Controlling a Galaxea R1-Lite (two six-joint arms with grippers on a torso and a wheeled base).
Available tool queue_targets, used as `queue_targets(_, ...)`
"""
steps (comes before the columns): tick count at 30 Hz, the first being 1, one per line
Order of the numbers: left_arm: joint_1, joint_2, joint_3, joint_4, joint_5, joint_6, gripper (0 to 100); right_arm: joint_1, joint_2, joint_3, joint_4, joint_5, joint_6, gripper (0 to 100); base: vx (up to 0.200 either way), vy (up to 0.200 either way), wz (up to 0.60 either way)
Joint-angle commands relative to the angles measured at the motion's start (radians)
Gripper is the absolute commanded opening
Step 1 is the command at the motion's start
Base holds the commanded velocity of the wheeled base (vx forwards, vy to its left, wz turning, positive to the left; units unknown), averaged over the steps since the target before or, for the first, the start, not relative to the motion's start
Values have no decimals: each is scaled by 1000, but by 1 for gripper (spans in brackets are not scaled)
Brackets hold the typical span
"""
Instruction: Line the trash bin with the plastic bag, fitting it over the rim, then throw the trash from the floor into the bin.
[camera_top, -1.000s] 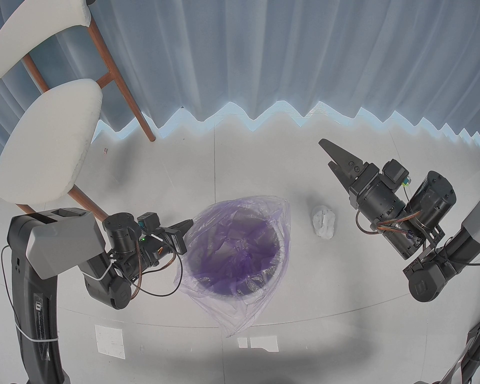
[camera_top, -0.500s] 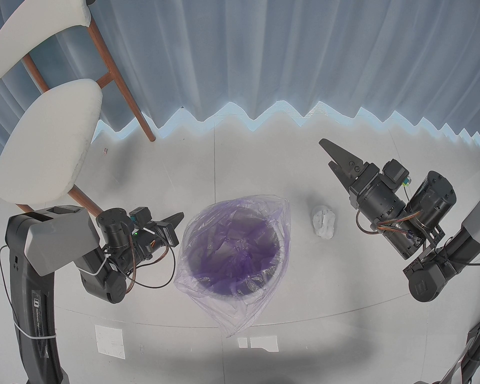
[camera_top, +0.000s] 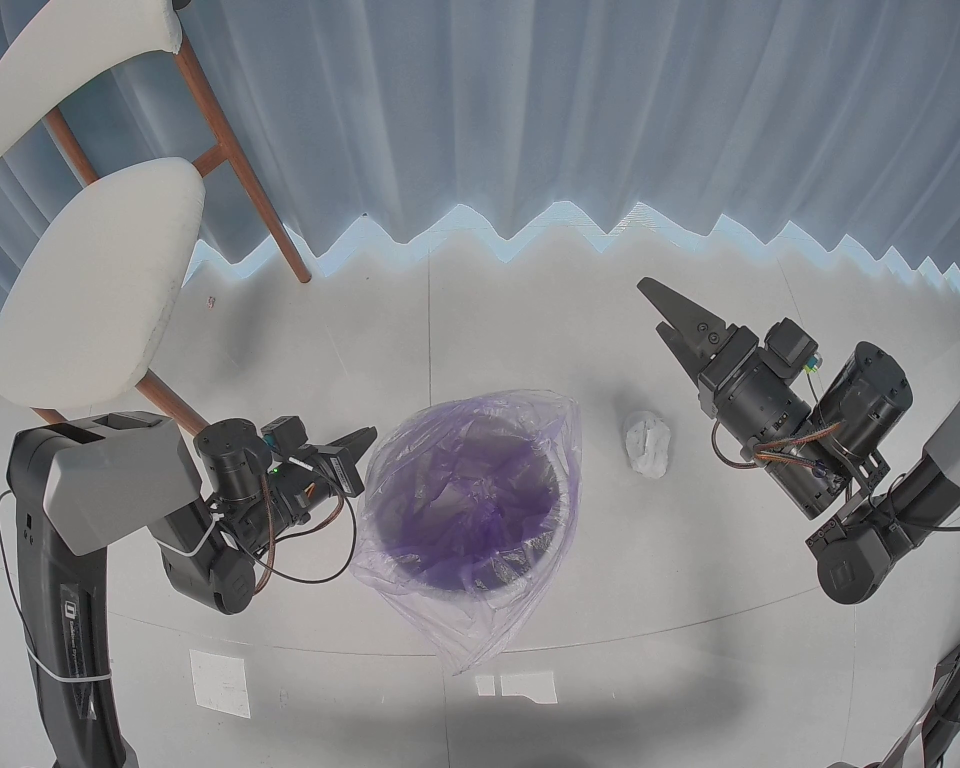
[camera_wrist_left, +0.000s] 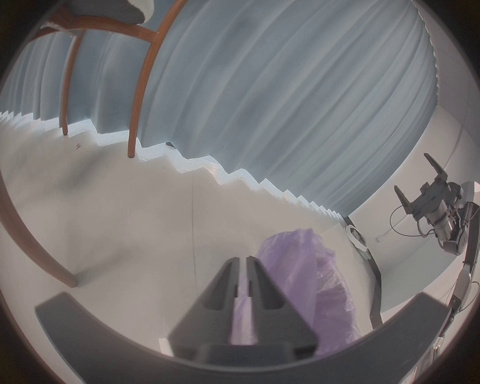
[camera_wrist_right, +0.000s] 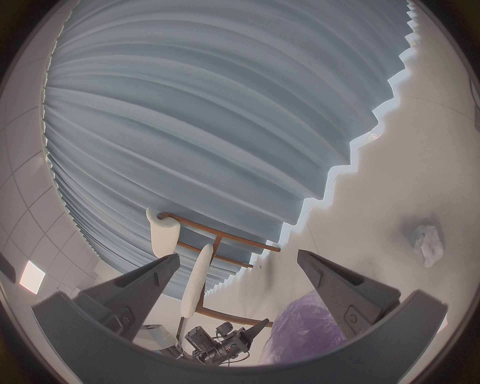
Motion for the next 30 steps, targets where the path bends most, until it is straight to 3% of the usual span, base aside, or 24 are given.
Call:
queue_targets(1,-18,-36,20,0,1,3,100,2,2,0,-1,0,0,100,0,0,0)
queue_targets(13,-28,17,-3,5,-3,9,100,8,0,6,-10,0,0,100,0,0,0)
queue_targets(14,-24,19,-3,6,-4,9,0,8,2,6,-10,0,0,100,0,0,0)
queue_targets(30,5,25,-28,8,-6,6,0,11,2,8,-10,0,-3,100,0,0,0)
